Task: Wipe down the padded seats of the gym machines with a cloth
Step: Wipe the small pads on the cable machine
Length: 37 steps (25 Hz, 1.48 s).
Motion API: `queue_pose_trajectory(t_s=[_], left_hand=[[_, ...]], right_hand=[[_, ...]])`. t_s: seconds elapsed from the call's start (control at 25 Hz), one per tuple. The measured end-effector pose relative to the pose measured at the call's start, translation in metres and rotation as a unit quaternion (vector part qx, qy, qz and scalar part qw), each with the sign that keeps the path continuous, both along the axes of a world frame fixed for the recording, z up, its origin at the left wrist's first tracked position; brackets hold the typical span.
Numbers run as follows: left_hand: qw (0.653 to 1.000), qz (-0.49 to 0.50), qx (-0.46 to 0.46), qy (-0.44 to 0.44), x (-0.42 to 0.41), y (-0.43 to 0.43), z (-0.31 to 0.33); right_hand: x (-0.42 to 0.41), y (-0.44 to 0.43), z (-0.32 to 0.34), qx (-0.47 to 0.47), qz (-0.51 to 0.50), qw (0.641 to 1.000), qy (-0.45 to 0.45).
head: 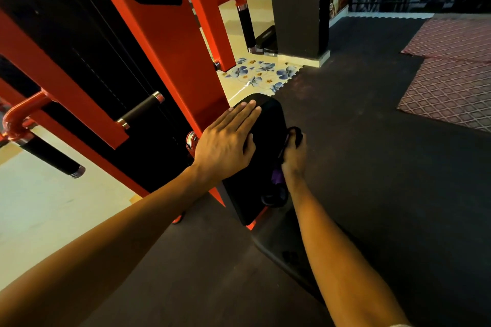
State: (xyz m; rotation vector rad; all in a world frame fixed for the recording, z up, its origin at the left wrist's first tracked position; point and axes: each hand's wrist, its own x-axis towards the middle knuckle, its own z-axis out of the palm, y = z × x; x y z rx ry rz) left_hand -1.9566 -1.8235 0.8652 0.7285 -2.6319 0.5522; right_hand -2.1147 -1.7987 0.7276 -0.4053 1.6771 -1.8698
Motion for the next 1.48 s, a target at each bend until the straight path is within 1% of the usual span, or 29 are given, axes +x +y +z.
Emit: queue_pose_trajectory(t_s=[0.08, 0.2, 0.32, 0.36, 0.4, 0.44, 0.52, 0.56, 0.6, 0.72, 0.8, 0.88, 0.96, 1.0, 1.08, 1.16, 1.2, 1.24, 1.36, 1.48], left_hand=[[1.0, -0.001, 0.0, -0.006, 0.0, -0.001, 0.0], [1.0, -0.011, -0.006, -0.017, 0.002, -0.001, -0.001], [0.999, -0.019, -0.003, -0.036, 0.003, -0.003, -0.001], [0.999, -0.02, -0.002, -0.043, 0.002, -0.003, -0.001], [0.999, -0.024, -0.001, -0.049, 0.002, -0.003, -0.001], [0.998, -0.029, 0.0, -0.056, 0.002, -0.004, -0.001], [0.997, -0.043, -0.003, -0.066, 0.003, -0.005, 0.0], [0.996, -0.052, -0.01, -0.071, 0.004, -0.005, 0.0], [0.995, -0.061, -0.019, -0.077, 0.006, -0.006, 0.001], [0.99, -0.091, -0.049, -0.091, 0.008, -0.008, 0.003], [0.985, -0.114, -0.063, -0.11, 0.011, -0.011, 0.006], [0.971, -0.15, -0.097, -0.156, 0.016, -0.012, 0.007], [0.947, -0.189, -0.162, -0.202, 0.025, -0.016, 0.005], [0.934, -0.201, -0.196, -0.22, 0.03, -0.017, 0.004], [0.915, -0.205, -0.243, -0.249, 0.037, -0.016, 0.004], [0.902, -0.202, -0.257, -0.281, 0.042, -0.014, 0.004], [0.898, -0.202, -0.26, -0.292, 0.045, -0.013, 0.003], [0.894, -0.202, -0.267, -0.298, 0.048, -0.011, 0.003], [0.885, -0.202, -0.285, -0.306, 0.054, -0.008, 0.002], [0.883, -0.209, -0.289, -0.303, 0.06, -0.006, 0.0]], right_hand=[[0.027, 0.011, 0.008, 0.004, 0.003, 0.997, 0.075], [0.071, 0.025, 0.012, 0.03, 0.036, 0.992, 0.119], [0.092, 0.031, -0.007, 0.024, -0.004, 0.984, 0.176], [0.095, 0.032, -0.018, 0.015, -0.022, 0.984, 0.177], [0.096, 0.032, -0.028, 0.014, -0.04, 0.986, 0.163], [0.093, 0.03, -0.038, 0.023, -0.056, 0.99, 0.13], [0.079, 0.02, -0.044, 0.067, -0.075, 0.995, 0.009], [0.072, 0.016, -0.041, 0.074, -0.08, 0.993, -0.034], [0.068, 0.011, -0.035, 0.062, -0.093, 0.993, -0.044], [0.085, 0.014, -0.001, -0.018, -0.142, 0.99, 0.017], [0.117, 0.025, 0.011, -0.043, -0.142, 0.987, 0.068], [0.148, 0.037, 0.001, -0.055, -0.138, 0.983, 0.112], [0.162, 0.04, -0.029, -0.05, -0.13, 0.979, 0.15], [0.161, 0.039, -0.045, -0.047, -0.135, 0.981, 0.133], [0.148, 0.031, -0.065, -0.031, -0.149, 0.987, 0.043], [0.13, 0.024, -0.062, -0.003, -0.144, 0.988, -0.055], [0.127, 0.023, -0.049, 0.003, -0.14, 0.987, -0.079], [0.127, 0.023, -0.037, -0.001, -0.14, 0.988, -0.07], [0.158, 0.029, -0.002, -0.038, -0.172, 0.982, 0.061], [0.193, 0.035, -0.02, -0.063, -0.196, 0.97, 0.131]])
